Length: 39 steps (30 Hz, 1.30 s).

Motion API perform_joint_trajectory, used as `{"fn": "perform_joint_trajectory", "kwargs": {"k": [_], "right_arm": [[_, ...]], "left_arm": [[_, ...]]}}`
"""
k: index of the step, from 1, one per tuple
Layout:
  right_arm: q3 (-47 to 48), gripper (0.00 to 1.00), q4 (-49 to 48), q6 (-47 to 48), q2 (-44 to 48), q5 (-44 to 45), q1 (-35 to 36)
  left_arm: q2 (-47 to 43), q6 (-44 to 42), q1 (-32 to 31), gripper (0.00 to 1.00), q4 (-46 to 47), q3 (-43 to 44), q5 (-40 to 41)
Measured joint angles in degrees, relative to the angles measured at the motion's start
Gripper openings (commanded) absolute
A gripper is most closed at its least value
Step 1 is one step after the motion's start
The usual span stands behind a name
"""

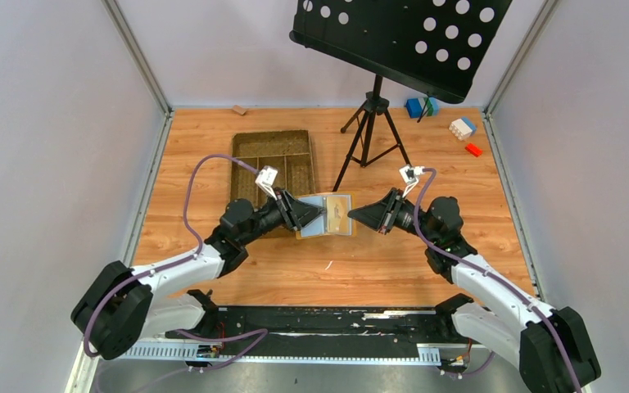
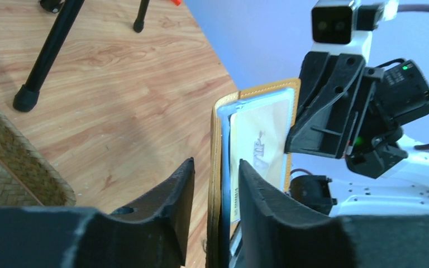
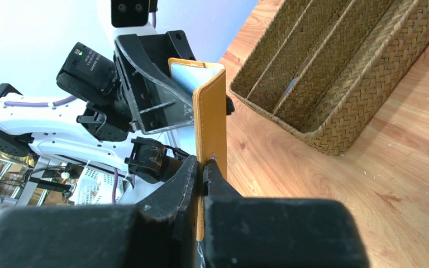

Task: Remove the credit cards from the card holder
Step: Remove the credit card from the card holder.

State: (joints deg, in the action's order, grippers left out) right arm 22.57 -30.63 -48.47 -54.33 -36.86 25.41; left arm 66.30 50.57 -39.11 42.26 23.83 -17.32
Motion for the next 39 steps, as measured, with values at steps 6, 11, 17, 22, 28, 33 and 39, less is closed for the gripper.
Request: {"fn": "perform_joint_trajectory", "kwargs": {"k": [6,11,17,22,28,33,39], "right_arm": [[0.0,0.0,-0.3,-0.4,0.0,-0.3,-0.4],[0.0,0.0,-1.4,-1.2,-1.4,-1.2,-0.5],[0.0,0.09,1.4,-0.6,0.5,0.4,-0.7],[0.0,0.3,2.6,0.2,1.0,1.3,-0.9],[0.0,0.12,0.7,0.0,-2.3,-0.2,-1.1],[0.0,0.0,-1.3,-0.5,-2.6,-1.1,-1.1],[0.0,0.0,1.7,0.2,-0.9,0.5,-1.1]], "left_arm": [[-0.5,0.9,0.3,0.54,1.6,0.0,-0.6],[1.1,1.3,0.4,0.25,2.3,0.0,-1.4],[1.1,1.8,1.0,0.0,2.7,-0.1,-1.8],[1.2,2.9,1.1,0.0,4.6,-0.2,-3.1],[1.4,5.0,1.7,0.0,6.9,-0.2,-5.4],[2.6,7.7,3.3,0.3,8.2,-0.2,-7.6],[1.4,7.4,6.4,0.75,6.4,-0.9,-6.1]]}}
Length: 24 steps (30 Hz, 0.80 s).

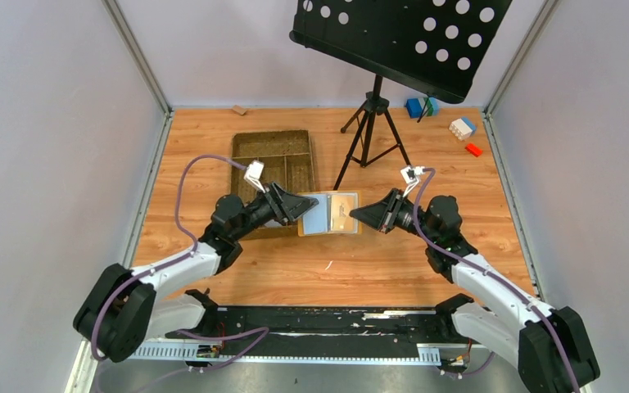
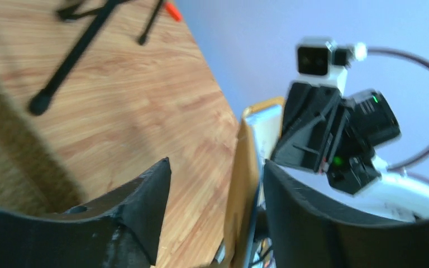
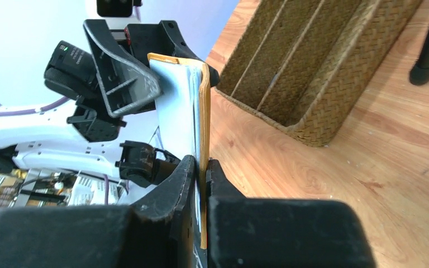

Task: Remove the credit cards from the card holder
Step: Remove the credit card from the card holder.

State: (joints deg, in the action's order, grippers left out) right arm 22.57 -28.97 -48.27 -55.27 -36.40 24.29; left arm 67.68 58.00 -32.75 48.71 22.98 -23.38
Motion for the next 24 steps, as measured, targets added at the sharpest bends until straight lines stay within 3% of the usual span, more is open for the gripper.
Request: {"fn": "perform_joint_trajectory", "kwargs": {"k": [2,9,14,18,24], "right_arm": [[0.0,0.0,2.6,0.8,1.3,1.8,0.0],[0.6,0.0,12.3,3.7,2.8,9.6,0.0],[0.7,0.0,14.7,4.7,2.6,11.2,-0.1],[0.7,0.0,13.4,4.6,2.5,9.6,-0.1],[0.7,0.0,9.7,4.3,2.6,6.3,-0.1]], "left_arm": [[-2.7,-1.6,0.9,0.8,-5.0,-0.2,3.0],[-17.9,-6.9,1.3,0.79,-20.7,-1.6,16.7],[-26.6,-9.5,1.2,0.56,-17.5,-5.2,18.4],[-18.4,-11.4,-1.9,0.37,-13.3,-2.2,13.3],[-3.5,-14.6,-8.9,0.29,-12.8,5.2,4.1]]}}
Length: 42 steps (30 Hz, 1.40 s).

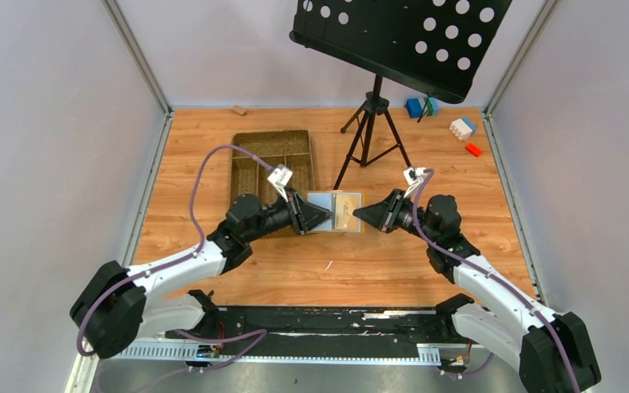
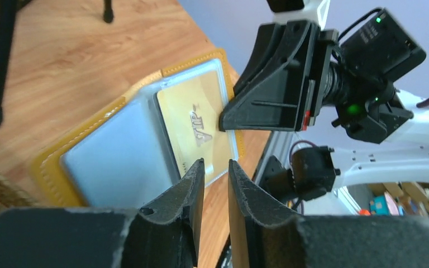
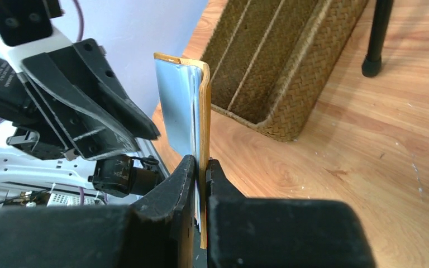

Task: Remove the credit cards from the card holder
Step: Remove the credit card from the card holder.

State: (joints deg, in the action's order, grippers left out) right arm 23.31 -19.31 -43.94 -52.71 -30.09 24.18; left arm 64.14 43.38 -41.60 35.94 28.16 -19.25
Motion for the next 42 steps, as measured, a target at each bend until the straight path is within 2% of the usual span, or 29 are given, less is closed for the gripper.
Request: {"fn": "perform_joint_trajectory", "kwargs": {"k": [3,8,15,18,22,25,28,32,36,42], "right_arm": [[0.0,0.0,-2.0,-0.6,0.1,-1.2,0.0],[0.0,0.0,-4.1,-1.0,0.4,-2.5,0.0],[-0.1,0.0,-4.2,-1.0,0.4,-2.6,-0.3],[-0.2,0.0,-4.2,-1.0,0.4,-2.6,-0.3],[-0.2,0.0,-4.8,-1.1,0.4,-2.8,-0.3],[-0.2,0.0,-5.4,-1.2,0.3,-2.9,-0.7],[-0.2,0.0,-6.1,-1.3,0.3,-2.8,-0.9],[-0.2,0.0,-7.9,-1.7,0.0,-2.9,-0.9],[-0.2,0.06,-10.3,-2.5,-1.5,-2.9,-0.9],[-0.2,0.06,-11.9,-3.1,-2.4,-3.0,-1.0]], "left_arm": [[3.1,-0.5,-0.7,0.31,-0.7,2.2,-2.4],[7.5,-0.3,-0.7,0.44,-2.0,4.9,-4.3],[8.1,-1.3,-0.7,0.45,-7.9,6.4,-2.7],[8.1,-1.3,-0.7,0.38,-8.3,6.5,-2.9],[10.0,0.2,-0.7,0.21,-6.1,6.6,-5.9],[13.3,2.8,0.1,0.12,-1.5,6.3,-8.8],[15.0,6.4,1.6,0.1,5.2,4.5,-11.3],[18.0,15.3,4.5,0.09,21.0,0.2,-15.2],[24.3,24.3,6.7,0.0,34.5,-0.9,-17.9],[28.7,30.4,7.7,0.0,42.2,-0.9,-19.9]]}}
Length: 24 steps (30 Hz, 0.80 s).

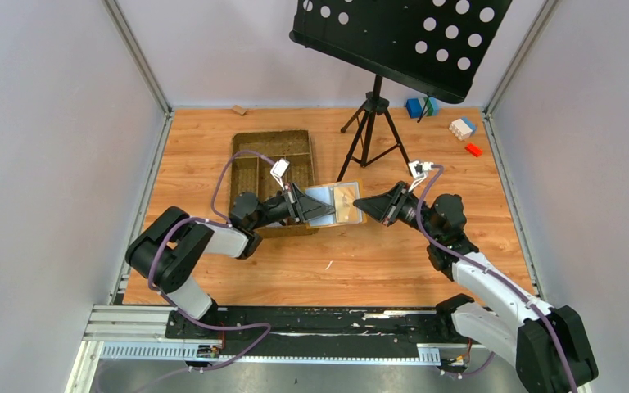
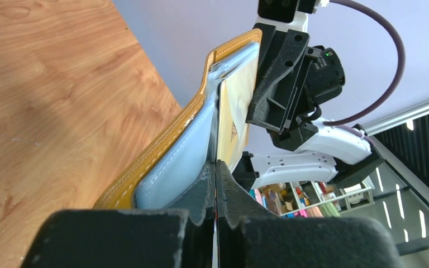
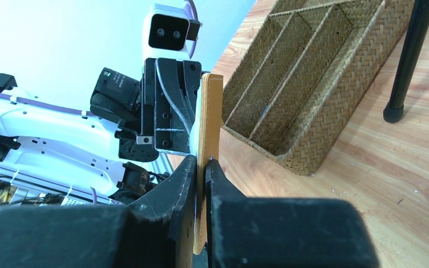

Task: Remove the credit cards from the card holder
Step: Remove the credit card from the card holder.

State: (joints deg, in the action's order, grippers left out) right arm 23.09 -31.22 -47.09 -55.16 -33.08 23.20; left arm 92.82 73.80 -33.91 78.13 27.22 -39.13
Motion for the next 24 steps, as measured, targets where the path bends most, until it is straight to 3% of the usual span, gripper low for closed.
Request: {"fn": "perform_joint_trajectory", "kwargs": {"k": [5,16,24], "right_arm": [[0.0,0.07,-1.0,-0.5,0.0,-0.3,0.0],[0.0,0.14,-3.6,-1.8,-2.4,-2.0,-0.2],[0.0,0.15,-4.5,-2.4,-2.7,-3.2,-0.1]], "left_arm": [[-0.1,-0.2,0.3,0.13,0.3,0.0,-0.2],[-0.5,-1.2,0.3,0.13,-1.9,0.0,-0.3],[-0.8,-0.5,0.2,0.21,1.1,0.0,-0.9]]}}
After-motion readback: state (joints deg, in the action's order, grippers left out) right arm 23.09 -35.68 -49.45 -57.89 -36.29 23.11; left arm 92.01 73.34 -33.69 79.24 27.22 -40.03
